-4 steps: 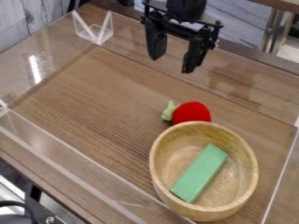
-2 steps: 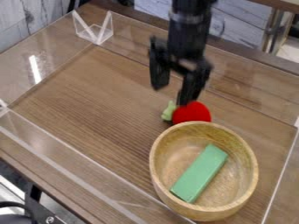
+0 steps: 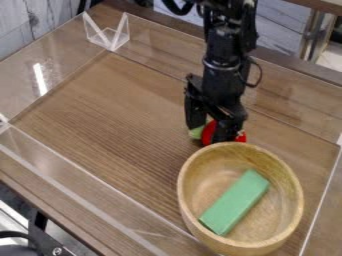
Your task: Move the red fruit to the left
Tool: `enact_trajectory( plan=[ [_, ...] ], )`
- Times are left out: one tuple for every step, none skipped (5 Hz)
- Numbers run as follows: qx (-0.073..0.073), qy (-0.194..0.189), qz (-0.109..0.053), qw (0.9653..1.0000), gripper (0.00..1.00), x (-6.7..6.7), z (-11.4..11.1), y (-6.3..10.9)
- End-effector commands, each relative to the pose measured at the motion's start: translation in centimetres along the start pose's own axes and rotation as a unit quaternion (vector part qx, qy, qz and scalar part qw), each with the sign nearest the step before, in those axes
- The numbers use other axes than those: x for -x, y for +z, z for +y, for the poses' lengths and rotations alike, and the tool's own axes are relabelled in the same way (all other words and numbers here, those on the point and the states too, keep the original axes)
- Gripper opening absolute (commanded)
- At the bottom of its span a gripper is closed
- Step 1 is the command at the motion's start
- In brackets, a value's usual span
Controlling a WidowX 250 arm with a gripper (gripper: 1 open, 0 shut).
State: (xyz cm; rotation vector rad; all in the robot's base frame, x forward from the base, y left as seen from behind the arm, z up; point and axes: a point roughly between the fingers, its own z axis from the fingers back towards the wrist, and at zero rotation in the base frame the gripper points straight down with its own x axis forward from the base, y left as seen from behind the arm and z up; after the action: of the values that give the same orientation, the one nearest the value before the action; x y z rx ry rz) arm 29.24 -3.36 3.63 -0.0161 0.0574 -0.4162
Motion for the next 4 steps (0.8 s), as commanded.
enact_trajectory(
  plan=[
    [-0.007, -0.022, -0.018, 0.9996, 0.00, -0.2, -0.2, 0.5],
    [-0.009, -0.016, -0.019, 0.9996, 0.00, -0.6, -0.5, 0.2],
    [-0.019, -0.015, -0.030, 0.9992, 0.00, -1.5, -0.3, 0.4],
    [-0.030, -0.029, -0.042, 0.9983, 0.00, -2.0, -0.4, 0.5]
  ],
)
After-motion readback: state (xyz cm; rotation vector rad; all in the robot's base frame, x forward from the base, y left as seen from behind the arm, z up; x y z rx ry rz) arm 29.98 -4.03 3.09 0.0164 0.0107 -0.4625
